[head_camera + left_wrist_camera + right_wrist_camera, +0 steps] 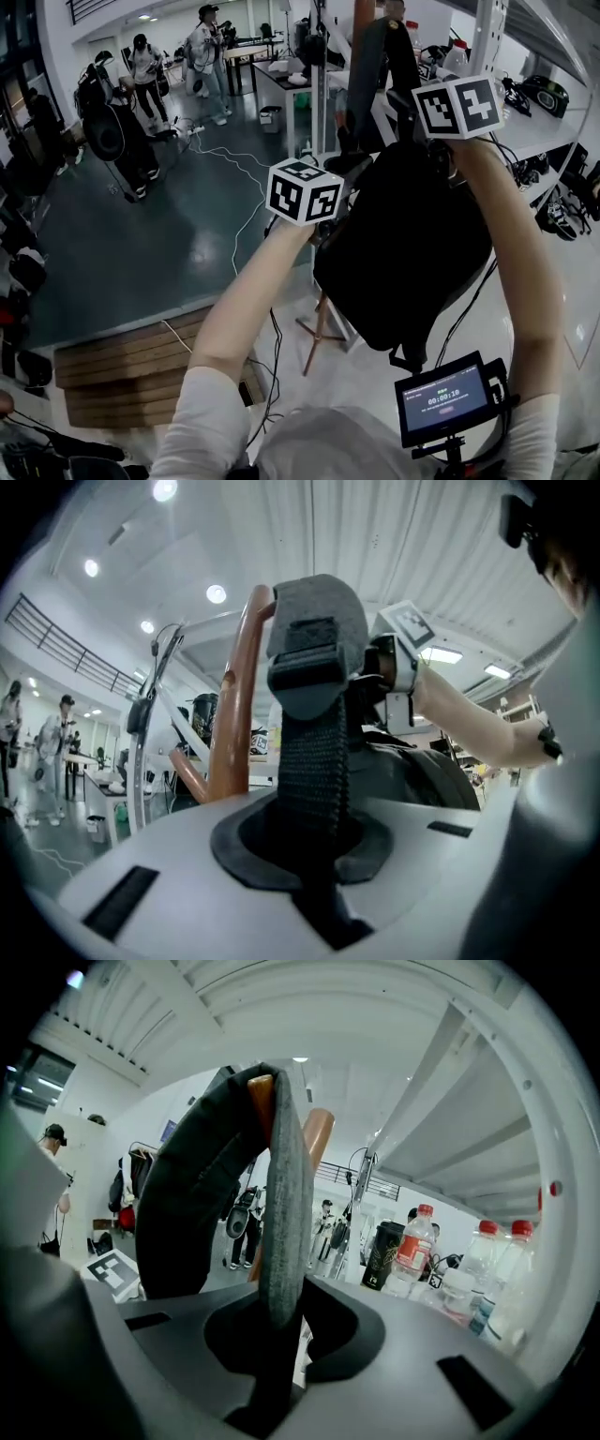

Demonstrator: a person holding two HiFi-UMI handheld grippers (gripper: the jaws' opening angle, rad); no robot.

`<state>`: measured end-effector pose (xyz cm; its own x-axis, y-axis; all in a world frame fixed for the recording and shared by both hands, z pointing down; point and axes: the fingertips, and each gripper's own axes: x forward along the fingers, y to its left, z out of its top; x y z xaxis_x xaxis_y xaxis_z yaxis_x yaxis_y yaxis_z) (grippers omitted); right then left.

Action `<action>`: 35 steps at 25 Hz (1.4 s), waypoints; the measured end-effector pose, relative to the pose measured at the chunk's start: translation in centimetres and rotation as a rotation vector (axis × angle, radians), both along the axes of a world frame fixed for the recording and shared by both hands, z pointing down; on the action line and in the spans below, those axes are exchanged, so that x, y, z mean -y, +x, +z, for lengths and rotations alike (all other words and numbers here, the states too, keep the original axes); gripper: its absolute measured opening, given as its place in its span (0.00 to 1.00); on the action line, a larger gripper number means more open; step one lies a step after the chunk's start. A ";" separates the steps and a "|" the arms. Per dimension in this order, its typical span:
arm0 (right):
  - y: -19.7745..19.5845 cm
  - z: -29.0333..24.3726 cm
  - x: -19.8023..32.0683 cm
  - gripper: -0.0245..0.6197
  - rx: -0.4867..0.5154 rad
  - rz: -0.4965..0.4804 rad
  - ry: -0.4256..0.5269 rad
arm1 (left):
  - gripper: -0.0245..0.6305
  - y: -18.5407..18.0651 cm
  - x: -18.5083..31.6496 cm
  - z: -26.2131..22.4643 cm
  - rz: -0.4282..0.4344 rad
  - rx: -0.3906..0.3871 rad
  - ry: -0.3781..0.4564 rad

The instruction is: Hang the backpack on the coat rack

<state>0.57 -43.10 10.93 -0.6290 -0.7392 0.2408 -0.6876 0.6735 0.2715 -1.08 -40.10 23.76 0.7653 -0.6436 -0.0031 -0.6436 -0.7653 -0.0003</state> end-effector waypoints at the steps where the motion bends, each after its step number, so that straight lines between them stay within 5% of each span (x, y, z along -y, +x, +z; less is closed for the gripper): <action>1: 0.0 0.1 -0.1 0.10 0.005 -0.006 -0.001 | 0.09 -0.1 -0.5 -0.3 -0.005 0.010 0.031; 8: 1.5 -0.9 -1.5 0.18 0.075 -0.024 0.039 | 0.37 -0.3 -3.2 -2.5 -0.032 0.031 0.132; 11: 3.1 -2.4 -2.5 0.26 0.118 -0.010 0.086 | 0.38 0.1 -4.3 -2.8 -0.040 0.042 0.153; 18: 4.7 -6.6 -6.7 0.26 0.225 -0.060 0.207 | 0.38 0.9 -6.2 -3.8 -0.045 0.059 0.208; 23: 5.4 -7.4 -10.4 0.26 0.321 -0.133 0.233 | 0.38 -0.9 -8.1 -5.2 -0.122 0.051 0.281; 31: 3.0 -2.3 -16.5 0.26 0.414 -0.299 0.205 | 0.38 -5.4 -12.6 -6.0 -0.294 0.053 0.413; 35: 2.3 0.9 -18.7 0.26 0.443 -0.317 0.226 | 0.38 -6.3 -16.4 -5.7 -0.312 0.035 0.451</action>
